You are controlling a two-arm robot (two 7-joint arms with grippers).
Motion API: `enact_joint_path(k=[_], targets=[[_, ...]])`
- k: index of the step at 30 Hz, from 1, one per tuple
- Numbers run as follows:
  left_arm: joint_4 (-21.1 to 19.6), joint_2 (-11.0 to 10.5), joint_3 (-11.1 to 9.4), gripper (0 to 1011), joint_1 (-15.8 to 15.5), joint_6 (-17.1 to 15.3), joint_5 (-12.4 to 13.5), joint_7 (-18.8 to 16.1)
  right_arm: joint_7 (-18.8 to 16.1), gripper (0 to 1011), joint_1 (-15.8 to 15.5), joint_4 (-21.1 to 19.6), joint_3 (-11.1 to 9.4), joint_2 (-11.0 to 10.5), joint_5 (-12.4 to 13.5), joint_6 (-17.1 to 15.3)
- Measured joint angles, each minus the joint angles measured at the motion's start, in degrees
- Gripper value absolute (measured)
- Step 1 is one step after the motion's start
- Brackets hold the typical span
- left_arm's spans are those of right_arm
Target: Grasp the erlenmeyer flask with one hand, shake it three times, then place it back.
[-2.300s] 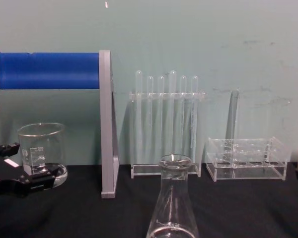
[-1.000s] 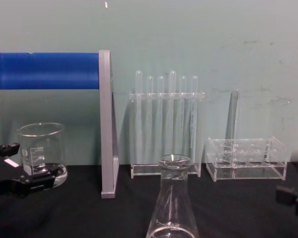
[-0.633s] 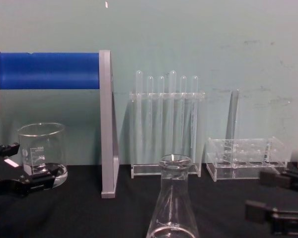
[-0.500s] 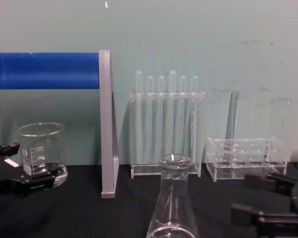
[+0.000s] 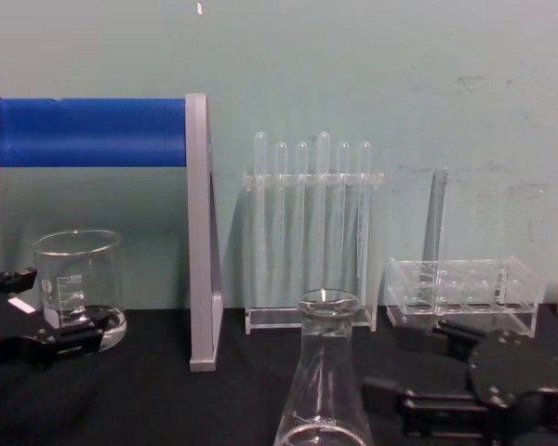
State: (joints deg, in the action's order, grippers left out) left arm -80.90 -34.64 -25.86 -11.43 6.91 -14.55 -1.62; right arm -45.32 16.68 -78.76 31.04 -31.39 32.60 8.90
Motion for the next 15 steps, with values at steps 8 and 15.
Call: enact_joint_path(k=[8, 15], targets=[[0.0, 0.0, 0.0, 1001, 0.0, 0.0, 0.0, 0.0, 0.87, 1000, 3.15, 4.08, 0.71, 3.27, -1.62, 0.51], [0.0, 0.0, 0.0, 1001, 0.0, 0.0, 0.0, 0.0, 0.79, 1000, 5.37, 7.13, 1.23, 5.39, -2.43, 0.7]])
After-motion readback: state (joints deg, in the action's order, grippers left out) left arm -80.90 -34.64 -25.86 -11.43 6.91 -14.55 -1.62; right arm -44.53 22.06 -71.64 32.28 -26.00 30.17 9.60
